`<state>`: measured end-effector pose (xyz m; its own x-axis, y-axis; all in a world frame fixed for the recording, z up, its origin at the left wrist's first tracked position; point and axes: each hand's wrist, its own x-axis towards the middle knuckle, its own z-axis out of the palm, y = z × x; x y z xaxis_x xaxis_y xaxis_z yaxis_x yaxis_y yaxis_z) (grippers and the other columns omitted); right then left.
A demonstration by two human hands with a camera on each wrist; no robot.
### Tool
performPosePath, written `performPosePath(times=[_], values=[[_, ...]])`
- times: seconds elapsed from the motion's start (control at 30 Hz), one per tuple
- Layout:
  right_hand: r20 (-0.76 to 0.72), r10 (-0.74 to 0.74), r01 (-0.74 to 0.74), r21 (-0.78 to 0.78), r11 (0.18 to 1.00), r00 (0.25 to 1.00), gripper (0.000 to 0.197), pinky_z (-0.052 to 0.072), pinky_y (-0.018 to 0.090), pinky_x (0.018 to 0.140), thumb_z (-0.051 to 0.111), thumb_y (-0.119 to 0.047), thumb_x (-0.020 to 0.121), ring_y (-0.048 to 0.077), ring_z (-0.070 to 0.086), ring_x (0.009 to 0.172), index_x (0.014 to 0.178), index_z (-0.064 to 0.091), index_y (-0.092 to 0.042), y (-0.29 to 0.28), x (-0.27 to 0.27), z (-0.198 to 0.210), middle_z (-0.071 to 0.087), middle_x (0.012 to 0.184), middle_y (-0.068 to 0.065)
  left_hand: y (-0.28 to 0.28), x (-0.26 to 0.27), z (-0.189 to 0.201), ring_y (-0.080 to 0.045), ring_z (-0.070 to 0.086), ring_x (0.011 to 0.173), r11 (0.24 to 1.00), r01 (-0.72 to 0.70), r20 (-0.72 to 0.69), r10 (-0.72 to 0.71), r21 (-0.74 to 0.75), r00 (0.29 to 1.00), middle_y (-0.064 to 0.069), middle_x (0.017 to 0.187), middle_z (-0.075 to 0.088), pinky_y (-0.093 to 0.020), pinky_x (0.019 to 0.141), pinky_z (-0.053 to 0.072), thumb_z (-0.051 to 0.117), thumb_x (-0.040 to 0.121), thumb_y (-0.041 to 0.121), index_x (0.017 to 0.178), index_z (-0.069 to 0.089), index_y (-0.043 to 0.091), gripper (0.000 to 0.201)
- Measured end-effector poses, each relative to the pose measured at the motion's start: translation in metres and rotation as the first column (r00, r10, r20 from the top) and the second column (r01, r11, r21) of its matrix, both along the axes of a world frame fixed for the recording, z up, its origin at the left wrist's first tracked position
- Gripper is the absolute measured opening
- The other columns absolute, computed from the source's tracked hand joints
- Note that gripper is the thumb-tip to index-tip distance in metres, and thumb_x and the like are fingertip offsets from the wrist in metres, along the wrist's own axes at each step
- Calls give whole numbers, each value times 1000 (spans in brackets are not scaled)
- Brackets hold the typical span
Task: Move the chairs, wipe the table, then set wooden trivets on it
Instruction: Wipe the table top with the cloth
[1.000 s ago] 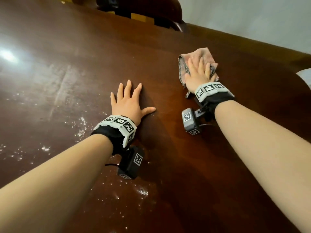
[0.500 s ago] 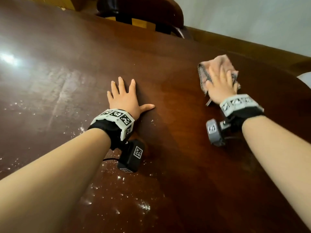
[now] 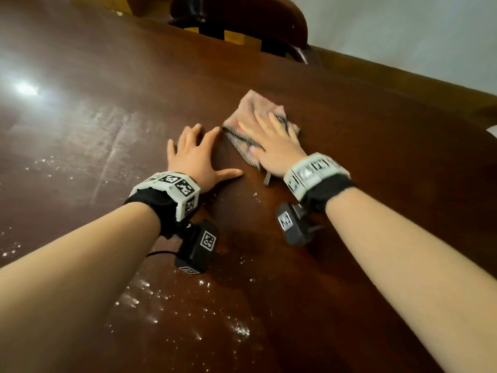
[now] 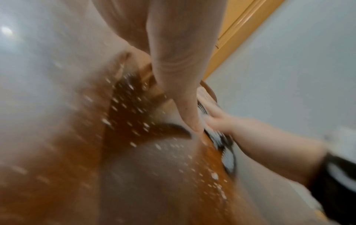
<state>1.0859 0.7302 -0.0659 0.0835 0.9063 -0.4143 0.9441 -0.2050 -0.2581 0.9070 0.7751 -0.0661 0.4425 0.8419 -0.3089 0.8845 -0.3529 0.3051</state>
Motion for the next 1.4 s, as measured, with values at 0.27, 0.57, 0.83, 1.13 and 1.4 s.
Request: performPosePath(times=[0.27, 0.57, 0.83, 1.13, 1.4], values=[[45, -467, 469, -46, 882, 883, 59, -7, 57, 115, 26, -35, 100, 27, -15, 147, 150, -4, -41, 19, 54, 5, -17, 160, -2, 10, -60, -1, -31, -6, 147, 989, -146, -115, 142, -25, 983, -4, 160, -7, -56, 117, 5, 55, 65, 80, 151, 6, 32, 109], [-7, 62, -62, 38, 997, 998, 57, -8, 51, 116, 29, -37, 100, 20, -14, 147, 150, 1, -41, 15, -81, -3, -13, 160, -6, 11, -59, -5, -31, -5, 147, 989, -145, -90, 145, 4, 985, -5, 160, -1, -58, 116, 5, 58, 66, 77, 150, 10, 31, 107], [70, -425, 427, -32, 903, 903, 59, -7, 54, 115, 26, -38, 101, 25, -14, 147, 151, -5, -40, -32, 12, -1, -15, 160, -3, -27, -84, 8, -30, -7, 147, 988, -156, -23, 155, -14, 988, -8, 160, -5, -55, 116, -2, 56, 62, 80, 149, 9, 37, 108], [-19, -4, 4, 26, 1000, 1000, 56, -9, 52, 117, 26, -37, 101, 20, -16, 147, 150, 0, -42, -64, -138, 1, -14, 160, -9, -49, -109, 5, -32, -5, 147, 989, -144, -139, 138, -32, 981, -7, 160, -6, -61, 115, 4, 59, 56, 82, 149, 6, 38, 116], [53, -472, 474, -46, 879, 880, 59, -7, 51, 116, 25, -37, 101, 23, -14, 147, 150, -8, -41, -127, -57, 5, -15, 160, -2, -79, -145, 14, -28, -11, 147, 978, -175, -91, 165, -116, 982, -3, 159, -15, -60, 115, 0, 56, 51, 85, 148, -7, 40, 124]])
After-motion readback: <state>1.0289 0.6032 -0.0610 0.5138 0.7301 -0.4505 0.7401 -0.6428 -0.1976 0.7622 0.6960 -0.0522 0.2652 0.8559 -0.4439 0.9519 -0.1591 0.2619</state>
